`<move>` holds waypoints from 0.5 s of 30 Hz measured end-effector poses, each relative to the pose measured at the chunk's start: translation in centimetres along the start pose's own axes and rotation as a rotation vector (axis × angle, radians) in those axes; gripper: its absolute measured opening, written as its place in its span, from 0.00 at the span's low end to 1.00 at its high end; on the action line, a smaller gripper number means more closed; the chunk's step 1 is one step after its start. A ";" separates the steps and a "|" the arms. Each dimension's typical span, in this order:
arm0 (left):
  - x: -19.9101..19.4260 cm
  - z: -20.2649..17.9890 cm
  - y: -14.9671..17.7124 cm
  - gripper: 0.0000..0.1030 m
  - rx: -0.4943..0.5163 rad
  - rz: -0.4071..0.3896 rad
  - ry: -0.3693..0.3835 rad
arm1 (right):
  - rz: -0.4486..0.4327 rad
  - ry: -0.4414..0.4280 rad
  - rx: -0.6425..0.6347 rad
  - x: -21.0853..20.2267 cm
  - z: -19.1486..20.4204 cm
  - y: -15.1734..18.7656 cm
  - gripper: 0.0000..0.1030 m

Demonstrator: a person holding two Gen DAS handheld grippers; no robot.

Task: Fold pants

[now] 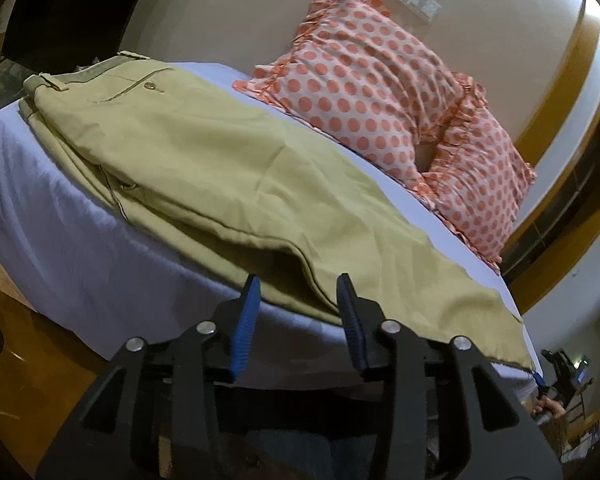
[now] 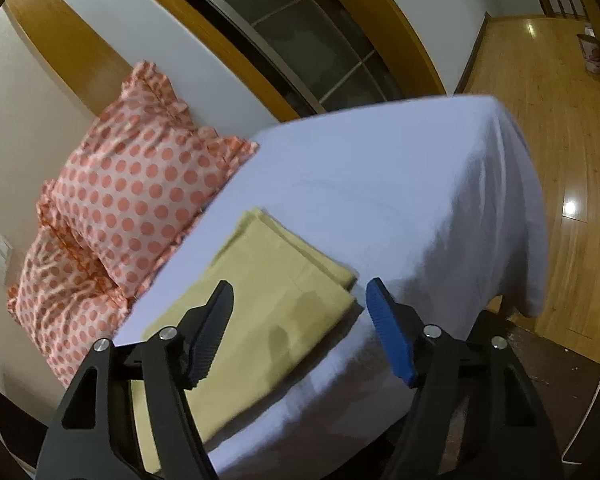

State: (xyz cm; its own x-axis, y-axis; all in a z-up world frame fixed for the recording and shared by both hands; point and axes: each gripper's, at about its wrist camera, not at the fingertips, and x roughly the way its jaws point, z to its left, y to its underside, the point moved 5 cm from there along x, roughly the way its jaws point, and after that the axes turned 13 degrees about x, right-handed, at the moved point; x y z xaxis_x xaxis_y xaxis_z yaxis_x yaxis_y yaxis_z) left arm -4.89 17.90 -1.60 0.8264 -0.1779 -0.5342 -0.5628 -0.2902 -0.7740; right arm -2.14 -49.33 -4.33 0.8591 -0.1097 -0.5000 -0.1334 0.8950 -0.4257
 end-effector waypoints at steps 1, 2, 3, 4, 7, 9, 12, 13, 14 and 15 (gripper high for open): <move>-0.2 -0.1 0.1 0.41 0.001 -0.002 0.009 | -0.010 -0.002 -0.018 0.0 0.3 0.4 0.66; -0.3 -0.2 0.2 0.42 0.001 -0.006 0.015 | -0.001 -0.014 -0.030 0.1 0.6 0.9 0.63; -0.5 -0.3 0.2 0.43 0.002 -0.011 0.022 | 0.028 -0.043 -0.035 0.3 0.9 1.6 0.53; -0.7 -0.5 0.2 0.44 0.004 -0.018 0.029 | 0.056 -0.067 -0.037 0.6 1.2 2.2 0.52; -1.1 -1.1 -0.3 0.48 0.028 -0.049 0.055 | 0.062 -0.095 -0.083 1.0 2.2 3.6 0.40; -1.5 -1.5 -0.5 0.50 0.045 -0.064 0.064 | 0.076 -0.102 -0.081 1.6 2.5 4.0 0.23; -1.9 -1.7 -0.8 0.55 0.053 -0.082 0.070 | 0.102 -0.125 -0.114 2.6 3.3 4.4 0.07; -1.9 -1.6 -0.8 0.56 0.051 -0.086 0.071 | 0.096 -0.133 -0.130 2.6 4.0 4.4 0.06; -2.0 -1.4 -0.8 0.56 0.048 -0.087 0.068 | 0.091 -0.145 -0.141 2.5 4.7 4.4 0.06; -2.0 -1.1 -0.7 0.58 0.039 -0.088 0.061 | 0.087 -0.167 -0.155 2.4 5.9 4.5 0.06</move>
State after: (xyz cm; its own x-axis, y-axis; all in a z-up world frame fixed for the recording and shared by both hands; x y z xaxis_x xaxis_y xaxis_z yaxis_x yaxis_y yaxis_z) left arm -6.10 17.44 0.40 0.8713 -0.2112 -0.4431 -0.4877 -0.2703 -0.8301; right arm 2.21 -43.07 -3.00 0.9092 0.0491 -0.4134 -0.2733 0.8195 -0.5037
